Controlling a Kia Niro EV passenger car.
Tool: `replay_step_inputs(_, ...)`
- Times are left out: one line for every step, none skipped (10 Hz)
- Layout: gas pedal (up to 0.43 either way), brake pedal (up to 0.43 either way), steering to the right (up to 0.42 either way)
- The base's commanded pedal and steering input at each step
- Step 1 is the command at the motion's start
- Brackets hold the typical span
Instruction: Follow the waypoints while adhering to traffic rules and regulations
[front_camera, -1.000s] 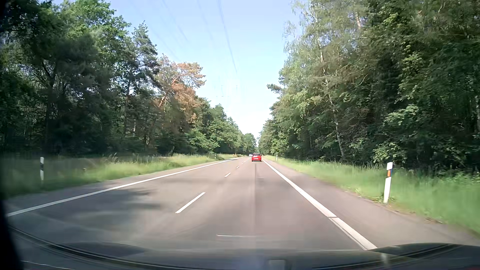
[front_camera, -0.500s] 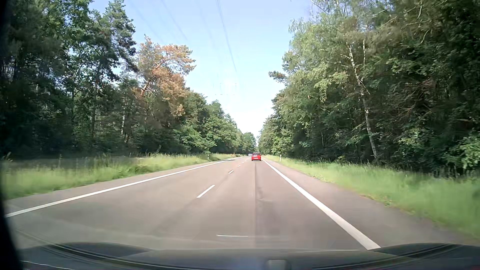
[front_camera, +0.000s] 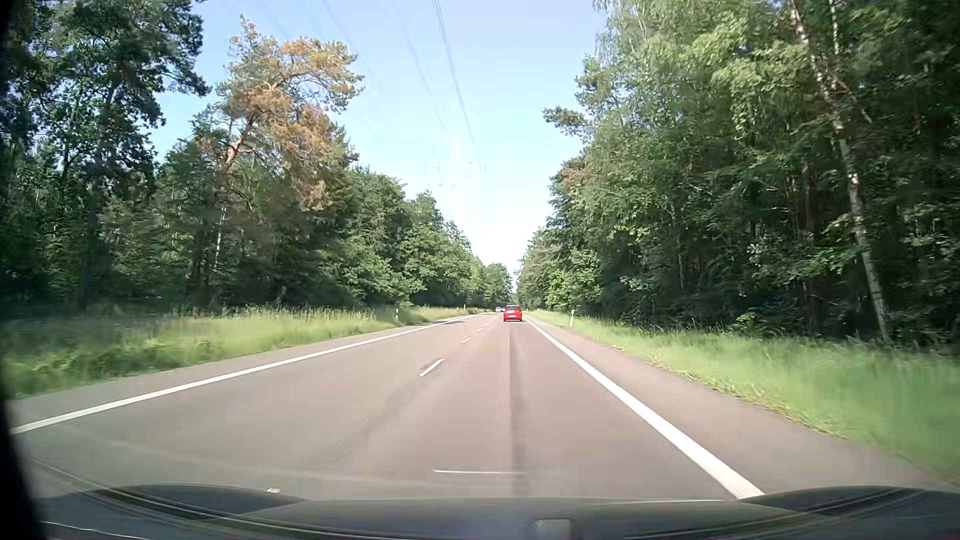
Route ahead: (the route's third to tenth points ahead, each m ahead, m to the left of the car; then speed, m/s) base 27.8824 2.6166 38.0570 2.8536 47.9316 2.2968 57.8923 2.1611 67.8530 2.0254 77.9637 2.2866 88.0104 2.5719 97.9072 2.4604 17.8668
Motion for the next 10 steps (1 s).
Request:
replay_step_inputs(0.087, 0.03, 0.002)
replay_step_inputs(0.087, 0.03, 0.002)
replay_step_inputs(0.087, 0.03, 0.002)
replay_step_inputs(0.087, 0.03, 0.002)
replay_step_inputs(0.087, 0.03, 0.002)
replay_step_inputs(0.098, 0.03, 0.002)
replay_step_inputs(0.098, 0.03, 0.002)
replay_step_inputs(0.098, 0.03, 0.002)
replay_step_inputs(0.098, 0.03, 0.002)
replay_step_inputs(0.098, 0.03, 0.002)
